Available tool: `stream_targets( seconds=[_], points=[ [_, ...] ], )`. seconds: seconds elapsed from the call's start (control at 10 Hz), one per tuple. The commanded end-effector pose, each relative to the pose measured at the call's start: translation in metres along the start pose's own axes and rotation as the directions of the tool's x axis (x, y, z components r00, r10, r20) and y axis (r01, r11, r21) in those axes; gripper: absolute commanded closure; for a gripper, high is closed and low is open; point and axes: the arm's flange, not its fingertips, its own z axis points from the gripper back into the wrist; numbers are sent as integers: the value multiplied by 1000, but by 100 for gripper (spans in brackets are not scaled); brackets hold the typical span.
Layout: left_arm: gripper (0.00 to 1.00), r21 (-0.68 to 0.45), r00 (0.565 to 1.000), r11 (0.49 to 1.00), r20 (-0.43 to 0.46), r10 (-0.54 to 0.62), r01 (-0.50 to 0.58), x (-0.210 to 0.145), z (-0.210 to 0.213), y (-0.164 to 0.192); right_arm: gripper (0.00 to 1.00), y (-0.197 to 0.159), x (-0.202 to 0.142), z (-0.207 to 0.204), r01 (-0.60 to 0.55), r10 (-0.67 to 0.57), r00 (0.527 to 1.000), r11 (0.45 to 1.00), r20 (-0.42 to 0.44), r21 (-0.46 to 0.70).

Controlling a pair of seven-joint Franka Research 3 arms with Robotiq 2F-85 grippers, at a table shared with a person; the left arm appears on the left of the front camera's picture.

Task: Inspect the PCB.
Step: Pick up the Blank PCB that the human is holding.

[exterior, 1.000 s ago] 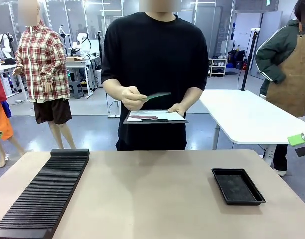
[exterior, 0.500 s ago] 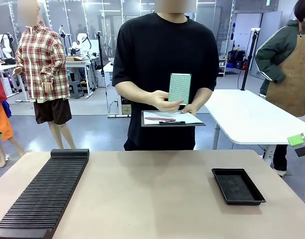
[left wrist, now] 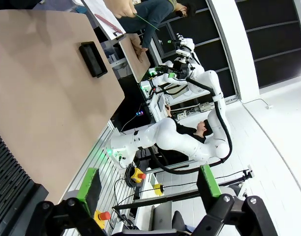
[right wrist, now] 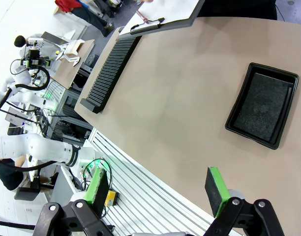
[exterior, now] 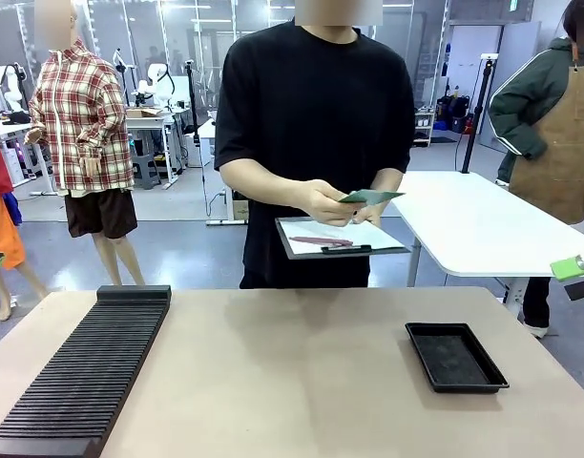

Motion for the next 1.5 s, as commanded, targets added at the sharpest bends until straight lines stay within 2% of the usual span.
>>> stream_targets(
  seconds=[0.0, 0.8, 0.9, 1.0, 1.1, 1.2, 1.3, 1.4],
  points=[
    [0, -8, 1000, 1000, -12, -2, 2, 4, 2, -2, 0, 0, 1, 0, -15, 15, 1000, 1000, 10, 17],
    [0, -8, 1000, 1000, -12, -2, 2, 4, 2, -2, 0, 0, 0, 0, 0, 0, 1000, 1000, 0, 0],
    [0, -8, 1000, 1000, -12, -2, 2, 4, 2, -2, 0, 5, 9, 0, 65, -49, 994, 984, -100, 165],
    [0, -8, 1000, 1000, -12, -2, 2, 4, 2, -2, 0, 7, 24, -4, 163, -136, 979, 969, -149, 188],
    [0, -8, 1000, 1000, -12, -2, 2, 4, 2, -2, 0, 10, 36, -9, 244, -198, 963, 930, -184, 273],
    [0, -8, 1000, 1000, -12, -2, 2, 4, 2, -2, 0, 16, 51, -20, 343, -280, 925, 905, -255, 250],
    [0, -8, 1000, 1000, -12, -2, 2, 4, 2, -2, 0, 20, 66, -37, 391, -321, 898, 895, -301, 213],
    [0, -8, 1000, 1000, -12, -2, 2, 4, 2, -2, 0, 21, 81, -59, 448, -362, 872, 863, -331, 236]
  ],
)
